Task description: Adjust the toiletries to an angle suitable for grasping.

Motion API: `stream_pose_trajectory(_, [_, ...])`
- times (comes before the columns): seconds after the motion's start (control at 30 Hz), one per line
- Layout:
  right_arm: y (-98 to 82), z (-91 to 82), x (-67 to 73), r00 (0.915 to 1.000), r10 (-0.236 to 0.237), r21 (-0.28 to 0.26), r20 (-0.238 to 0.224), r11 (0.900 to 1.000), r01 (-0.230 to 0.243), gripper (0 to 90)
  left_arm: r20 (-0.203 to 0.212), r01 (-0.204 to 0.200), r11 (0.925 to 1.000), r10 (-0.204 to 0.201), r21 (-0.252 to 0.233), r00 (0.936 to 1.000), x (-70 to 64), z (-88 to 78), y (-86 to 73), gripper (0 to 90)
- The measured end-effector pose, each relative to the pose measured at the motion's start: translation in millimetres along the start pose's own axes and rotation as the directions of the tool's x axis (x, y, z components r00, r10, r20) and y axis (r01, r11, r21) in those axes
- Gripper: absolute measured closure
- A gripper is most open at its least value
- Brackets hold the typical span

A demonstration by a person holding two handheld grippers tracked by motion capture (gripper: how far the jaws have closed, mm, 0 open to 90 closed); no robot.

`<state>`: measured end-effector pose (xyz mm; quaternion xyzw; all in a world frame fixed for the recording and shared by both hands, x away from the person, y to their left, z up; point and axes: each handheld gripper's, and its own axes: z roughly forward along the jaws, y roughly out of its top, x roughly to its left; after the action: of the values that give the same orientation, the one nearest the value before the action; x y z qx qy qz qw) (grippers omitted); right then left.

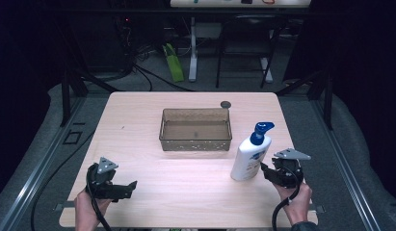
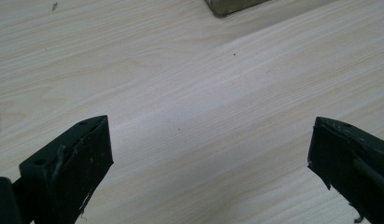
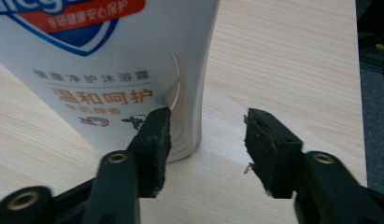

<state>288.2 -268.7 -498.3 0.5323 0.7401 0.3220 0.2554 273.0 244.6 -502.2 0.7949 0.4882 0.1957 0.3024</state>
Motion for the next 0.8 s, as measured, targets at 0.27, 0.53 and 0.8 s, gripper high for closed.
stream_pose_trajectory(0.27, [-3.1,-4.4,2.1,1.0,0.007,-0.017,-0.003,1.0,-0.007,24.5,-0.003,0.01,0.9999,-0.01,-0.008,0.9999,2.5,-1.7,-0.2,0.0])
stream_pose_trajectory(0.53, [-8.1,-11.5,1.6,0.9997,0.01,-0.023,-0.02,1.0,-0.011,13.4,0.003,-0.002,1.0,0.002,-0.002,1.0,1.3,-0.8,1.3,0.0])
stream_pose_trajectory(0.8, [-8.8,-13.5,4.4,0.9988,0.004,-0.038,-0.048,0.999,-0.005,6.2,-0.002,0.01,0.9998,-0.01,-0.017,0.9999,3.7,-2.1,0.6,0.0])
